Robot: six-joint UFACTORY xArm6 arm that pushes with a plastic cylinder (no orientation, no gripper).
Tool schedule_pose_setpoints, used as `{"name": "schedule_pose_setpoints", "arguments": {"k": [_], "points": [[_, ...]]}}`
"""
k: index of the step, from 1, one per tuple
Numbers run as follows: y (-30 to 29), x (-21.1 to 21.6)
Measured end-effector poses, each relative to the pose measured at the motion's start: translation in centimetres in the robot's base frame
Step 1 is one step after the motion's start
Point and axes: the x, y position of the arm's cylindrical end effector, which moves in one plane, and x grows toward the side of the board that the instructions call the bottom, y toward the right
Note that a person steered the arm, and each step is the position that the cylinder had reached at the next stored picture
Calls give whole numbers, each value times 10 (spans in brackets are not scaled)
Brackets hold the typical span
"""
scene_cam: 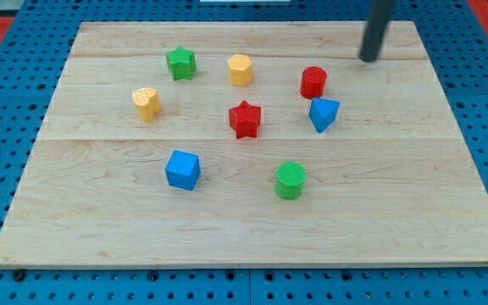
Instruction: Nudge the red circle down a bit
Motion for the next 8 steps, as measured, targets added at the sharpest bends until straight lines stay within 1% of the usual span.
{"name": "schedule_pose_setpoints", "arguments": {"k": [1,2,4,5,6,7,8], "points": [[-43,12],[-63,-2],[-69,-10],[-69,-1],[-129,-1],[-136,-1],[-89,-14]]}}
